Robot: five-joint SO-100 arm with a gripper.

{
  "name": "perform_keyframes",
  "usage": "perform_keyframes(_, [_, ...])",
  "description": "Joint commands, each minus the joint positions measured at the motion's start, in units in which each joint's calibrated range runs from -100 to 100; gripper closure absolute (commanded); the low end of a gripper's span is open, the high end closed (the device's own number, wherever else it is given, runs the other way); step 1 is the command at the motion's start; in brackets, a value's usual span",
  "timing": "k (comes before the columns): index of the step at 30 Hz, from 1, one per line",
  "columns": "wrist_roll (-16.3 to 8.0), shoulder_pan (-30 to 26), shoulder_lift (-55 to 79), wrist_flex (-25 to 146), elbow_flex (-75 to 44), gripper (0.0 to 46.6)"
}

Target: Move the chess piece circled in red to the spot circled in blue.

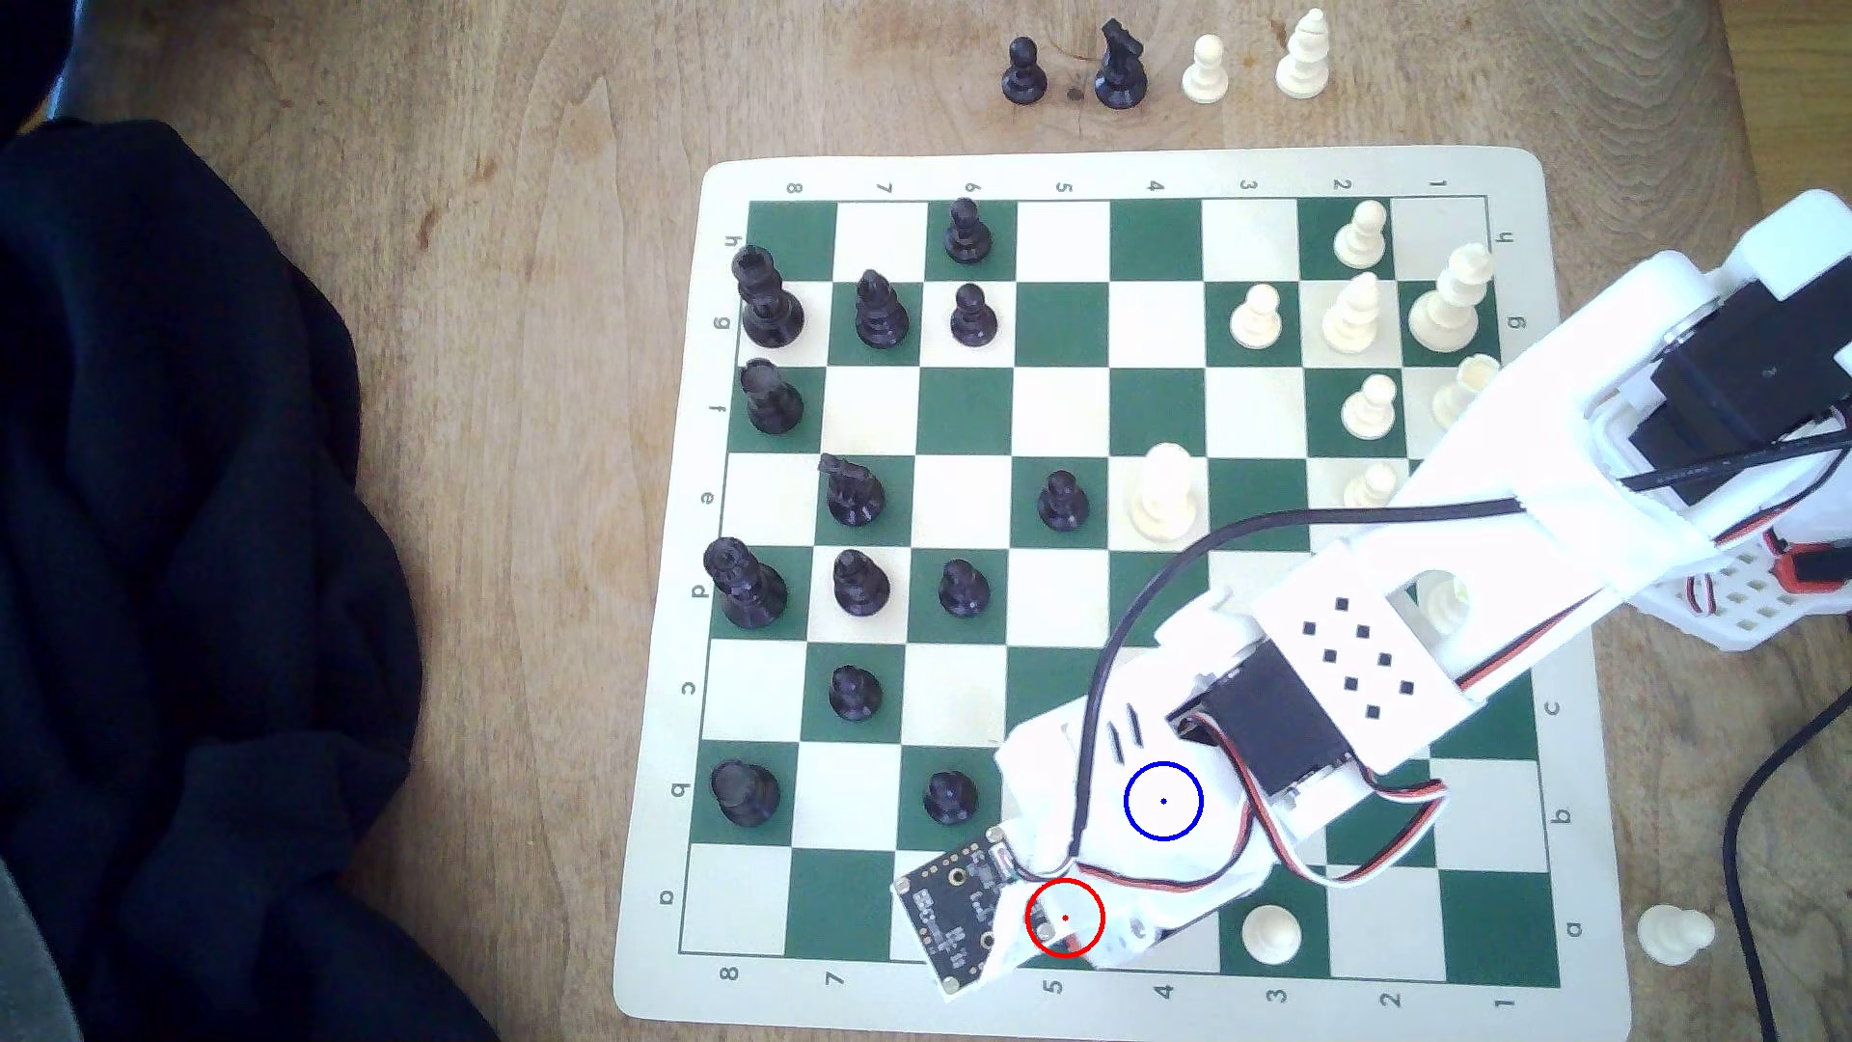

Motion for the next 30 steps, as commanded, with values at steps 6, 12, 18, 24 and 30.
perform_keyframes(6, [0.0,-0.8,0.0,-0.7,-6.5,35.5])
perform_keyframes(12, [0.0,-0.9,0.5,0.0,-6.5,35.8])
perform_keyframes(18, [-0.1,-1.2,1.1,3.4,-8.3,42.5])
perform_keyframes(24, [-0.5,-1.2,-0.6,4.5,-8.8,42.8])
perform_keyframes(30, [-0.8,-1.2,-8.4,7.0,-9.5,42.8])
